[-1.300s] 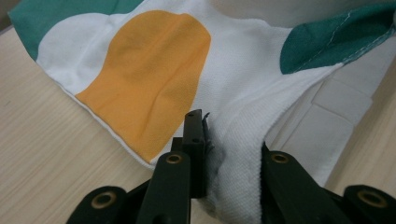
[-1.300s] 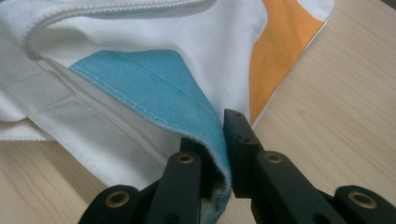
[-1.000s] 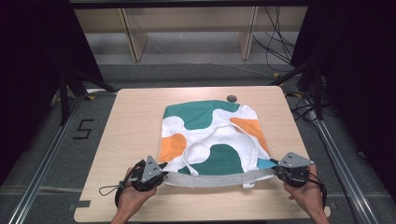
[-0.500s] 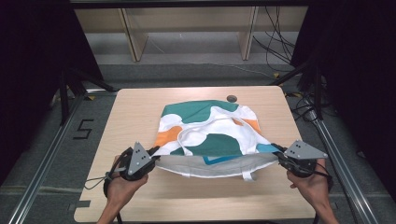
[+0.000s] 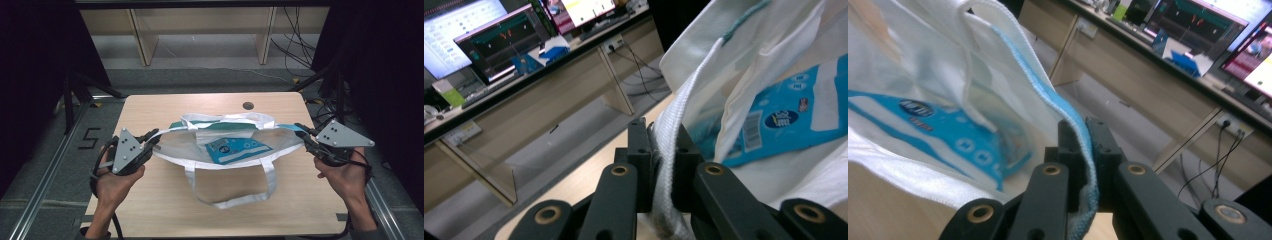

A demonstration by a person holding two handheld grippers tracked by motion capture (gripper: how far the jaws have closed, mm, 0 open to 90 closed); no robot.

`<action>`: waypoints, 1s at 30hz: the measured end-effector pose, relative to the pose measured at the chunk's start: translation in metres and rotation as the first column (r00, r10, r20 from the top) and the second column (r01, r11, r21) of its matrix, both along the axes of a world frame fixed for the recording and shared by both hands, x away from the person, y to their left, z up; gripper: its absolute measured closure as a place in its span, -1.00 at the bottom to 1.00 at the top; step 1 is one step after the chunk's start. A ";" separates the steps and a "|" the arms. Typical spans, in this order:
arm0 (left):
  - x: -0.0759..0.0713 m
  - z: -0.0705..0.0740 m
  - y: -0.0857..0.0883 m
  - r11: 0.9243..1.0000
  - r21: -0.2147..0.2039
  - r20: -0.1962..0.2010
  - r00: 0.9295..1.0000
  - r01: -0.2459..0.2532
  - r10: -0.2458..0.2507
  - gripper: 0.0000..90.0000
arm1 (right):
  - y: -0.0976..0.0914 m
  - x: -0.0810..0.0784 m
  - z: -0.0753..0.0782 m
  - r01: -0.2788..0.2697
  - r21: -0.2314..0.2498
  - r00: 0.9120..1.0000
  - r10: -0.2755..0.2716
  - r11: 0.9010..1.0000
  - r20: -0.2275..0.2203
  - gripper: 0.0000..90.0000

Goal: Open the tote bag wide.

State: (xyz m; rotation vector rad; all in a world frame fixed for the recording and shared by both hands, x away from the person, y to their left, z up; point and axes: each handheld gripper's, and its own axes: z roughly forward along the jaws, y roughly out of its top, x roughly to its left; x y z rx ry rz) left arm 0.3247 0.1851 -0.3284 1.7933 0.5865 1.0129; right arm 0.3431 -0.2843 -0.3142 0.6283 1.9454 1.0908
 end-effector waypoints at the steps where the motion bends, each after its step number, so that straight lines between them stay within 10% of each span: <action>1: -0.002 0.004 0.000 1.000 0.001 0.015 1.000 -0.001 0.001 0.86 | 0.000 -0.001 0.004 -0.007 -0.006 1.000 0.007 1.000 0.002 0.93; 17: -0.024 0.053 0.002 0.999 -0.030 0.125 0.992 0.022 -0.018 0.86 | -0.003 -0.022 0.063 -0.039 -0.013 0.997 0.040 0.999 0.067 0.93; 30: 0.027 0.013 0.015 0.991 -0.131 -0.053 0.998 -0.029 0.022 0.85 | 0.012 0.022 0.037 -0.023 -0.021 1.000 0.023 1.000 0.004 0.93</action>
